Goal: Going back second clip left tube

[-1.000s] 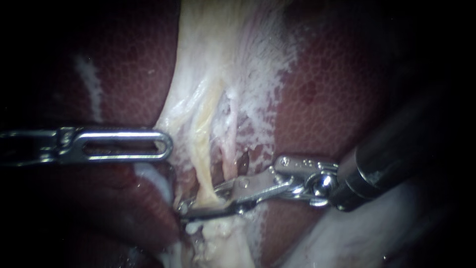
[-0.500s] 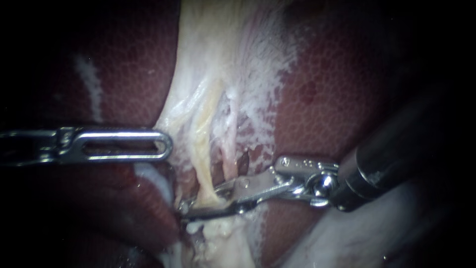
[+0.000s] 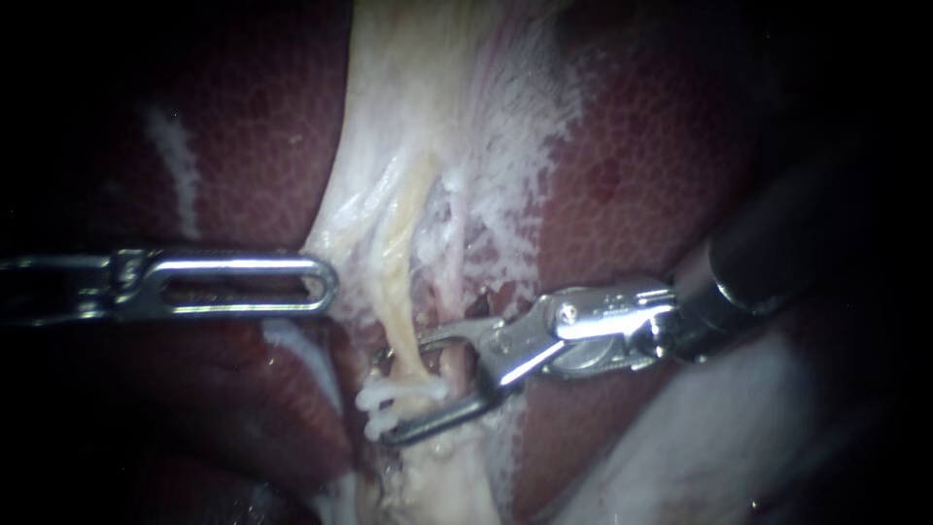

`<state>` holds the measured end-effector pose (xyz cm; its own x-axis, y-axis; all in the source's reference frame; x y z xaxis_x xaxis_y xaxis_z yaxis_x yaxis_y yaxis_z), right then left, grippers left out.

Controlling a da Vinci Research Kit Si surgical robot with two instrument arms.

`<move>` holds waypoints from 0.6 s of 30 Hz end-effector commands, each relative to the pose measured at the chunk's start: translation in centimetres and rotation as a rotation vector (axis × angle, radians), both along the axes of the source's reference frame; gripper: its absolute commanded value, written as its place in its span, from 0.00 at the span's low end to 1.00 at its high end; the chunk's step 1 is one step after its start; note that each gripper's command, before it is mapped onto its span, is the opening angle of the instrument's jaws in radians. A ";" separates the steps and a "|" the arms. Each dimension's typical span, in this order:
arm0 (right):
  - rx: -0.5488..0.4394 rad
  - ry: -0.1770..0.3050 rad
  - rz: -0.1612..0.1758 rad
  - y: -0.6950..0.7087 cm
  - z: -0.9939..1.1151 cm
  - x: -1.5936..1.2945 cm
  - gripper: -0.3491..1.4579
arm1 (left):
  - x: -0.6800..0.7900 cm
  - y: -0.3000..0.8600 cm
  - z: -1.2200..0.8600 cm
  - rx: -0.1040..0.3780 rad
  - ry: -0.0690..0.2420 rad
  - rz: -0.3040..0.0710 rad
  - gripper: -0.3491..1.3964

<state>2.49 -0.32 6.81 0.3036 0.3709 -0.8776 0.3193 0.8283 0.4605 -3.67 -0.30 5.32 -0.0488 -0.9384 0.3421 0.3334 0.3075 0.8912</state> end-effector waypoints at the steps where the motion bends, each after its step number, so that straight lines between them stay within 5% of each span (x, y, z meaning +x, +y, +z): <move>1: 0.004 -0.002 0.000 0.00 0.00 0.00 0.51 | 0.00 0.00 0.00 0.000 0.000 0.000 0.00; 18: 0.000 -0.012 0.023 0.05 -0.28 -0.69 0.52 | 0.01 0.00 0.07 -0.002 0.000 0.002 0.00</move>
<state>1.72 -0.24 6.49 0.3078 0.3800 -0.8723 0.2896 0.8359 0.4663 -3.66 -0.30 5.39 -0.0478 -0.9377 0.3440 0.3334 0.3097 0.8905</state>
